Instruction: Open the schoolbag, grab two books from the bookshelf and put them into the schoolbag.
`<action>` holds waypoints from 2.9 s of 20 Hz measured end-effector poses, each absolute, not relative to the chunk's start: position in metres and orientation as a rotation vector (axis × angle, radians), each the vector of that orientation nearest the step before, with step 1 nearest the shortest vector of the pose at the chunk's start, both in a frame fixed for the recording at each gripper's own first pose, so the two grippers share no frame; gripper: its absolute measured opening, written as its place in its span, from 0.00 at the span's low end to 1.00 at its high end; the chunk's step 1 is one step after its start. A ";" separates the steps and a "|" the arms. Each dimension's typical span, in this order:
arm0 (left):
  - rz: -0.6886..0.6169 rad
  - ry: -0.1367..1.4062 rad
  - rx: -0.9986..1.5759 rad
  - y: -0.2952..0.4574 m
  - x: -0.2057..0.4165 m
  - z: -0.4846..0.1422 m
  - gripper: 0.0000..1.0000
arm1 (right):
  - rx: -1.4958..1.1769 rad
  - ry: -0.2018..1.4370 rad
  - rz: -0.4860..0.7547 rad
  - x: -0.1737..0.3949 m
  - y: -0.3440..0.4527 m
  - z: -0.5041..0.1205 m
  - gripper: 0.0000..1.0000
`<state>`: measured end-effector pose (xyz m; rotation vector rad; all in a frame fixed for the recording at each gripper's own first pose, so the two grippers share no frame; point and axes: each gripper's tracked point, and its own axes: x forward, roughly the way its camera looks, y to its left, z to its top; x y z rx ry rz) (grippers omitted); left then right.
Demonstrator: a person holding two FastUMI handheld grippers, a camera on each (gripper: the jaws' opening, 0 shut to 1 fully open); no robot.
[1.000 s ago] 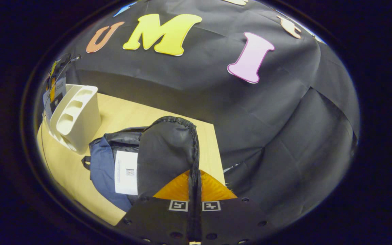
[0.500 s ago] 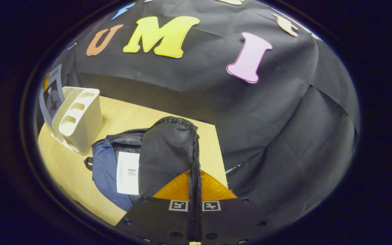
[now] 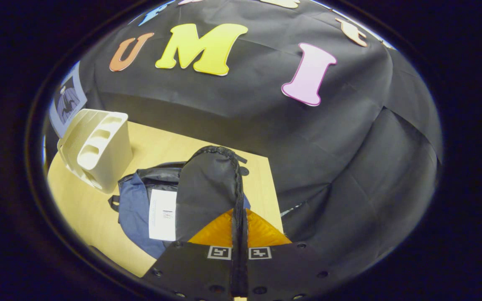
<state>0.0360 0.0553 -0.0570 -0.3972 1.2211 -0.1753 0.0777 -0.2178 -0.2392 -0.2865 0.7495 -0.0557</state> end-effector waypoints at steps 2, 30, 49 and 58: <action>-0.235 1.192 -0.493 0.033 0.034 -0.055 0.42 | -0.280 0.747 -0.055 0.076 -0.217 -0.240 0.00; -0.483 1.213 -0.888 -0.259 0.004 -0.225 0.40 | -0.275 0.814 -0.031 0.076 -0.232 -0.261 0.00; -0.600 1.184 -1.092 -0.345 0.010 -0.257 0.43 | -0.232 0.778 -0.016 0.085 -0.230 -0.208 0.00; -0.617 1.205 -1.215 -0.389 0.010 -0.276 0.40 | -0.224 0.786 0.004 0.097 -0.223 -0.212 0.00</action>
